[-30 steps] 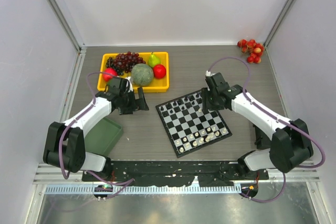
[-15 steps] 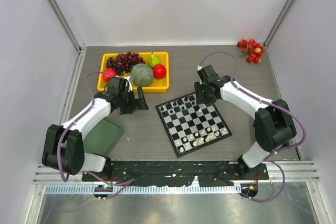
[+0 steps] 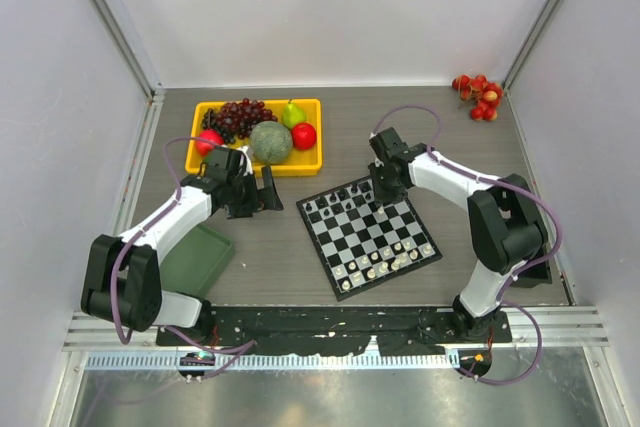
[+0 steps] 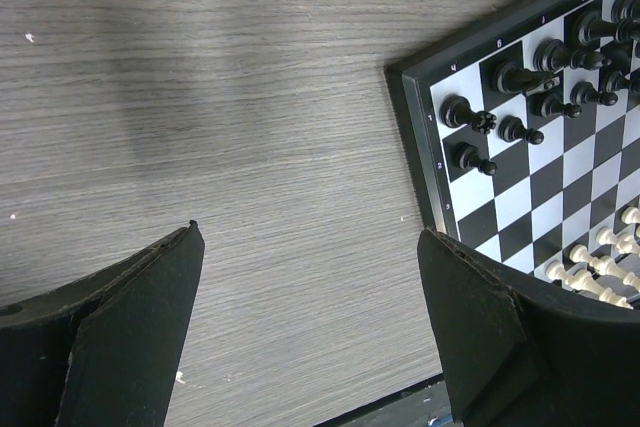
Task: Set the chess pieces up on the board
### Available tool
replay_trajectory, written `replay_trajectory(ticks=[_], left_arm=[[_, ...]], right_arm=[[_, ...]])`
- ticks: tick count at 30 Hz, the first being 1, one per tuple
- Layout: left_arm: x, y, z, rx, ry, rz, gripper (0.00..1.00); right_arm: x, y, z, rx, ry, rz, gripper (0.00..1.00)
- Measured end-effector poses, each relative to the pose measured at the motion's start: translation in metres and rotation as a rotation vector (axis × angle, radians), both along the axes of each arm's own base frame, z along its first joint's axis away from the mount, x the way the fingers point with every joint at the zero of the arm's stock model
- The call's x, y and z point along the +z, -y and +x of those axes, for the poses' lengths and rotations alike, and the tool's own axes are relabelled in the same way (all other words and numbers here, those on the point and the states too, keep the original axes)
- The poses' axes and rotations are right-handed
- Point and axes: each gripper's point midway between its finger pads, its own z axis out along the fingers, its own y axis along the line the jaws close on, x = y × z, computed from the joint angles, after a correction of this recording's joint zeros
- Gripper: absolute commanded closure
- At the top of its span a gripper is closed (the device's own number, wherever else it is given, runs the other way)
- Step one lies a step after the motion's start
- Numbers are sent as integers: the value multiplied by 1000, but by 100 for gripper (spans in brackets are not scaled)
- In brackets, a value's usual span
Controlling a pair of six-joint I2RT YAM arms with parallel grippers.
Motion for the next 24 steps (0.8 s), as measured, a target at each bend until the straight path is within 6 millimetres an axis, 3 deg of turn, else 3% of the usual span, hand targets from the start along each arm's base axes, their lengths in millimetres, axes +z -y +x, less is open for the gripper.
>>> replay_trajectory(ticks=[5, 13, 17, 24], left_arm=[[0, 0, 0, 0, 0, 0, 5], [0, 0, 0, 0, 0, 1, 5], [0, 0, 0, 0, -1, 0, 4], [0, 0, 0, -1, 0, 0, 4]], right_arm=[[0, 0, -1, 3, -3, -3, 84], [5, 12, -14, -11, 16, -5, 87], [20, 27, -22, -48, 61, 8, 87], [32, 80, -39, -206, 118, 14, 86]])
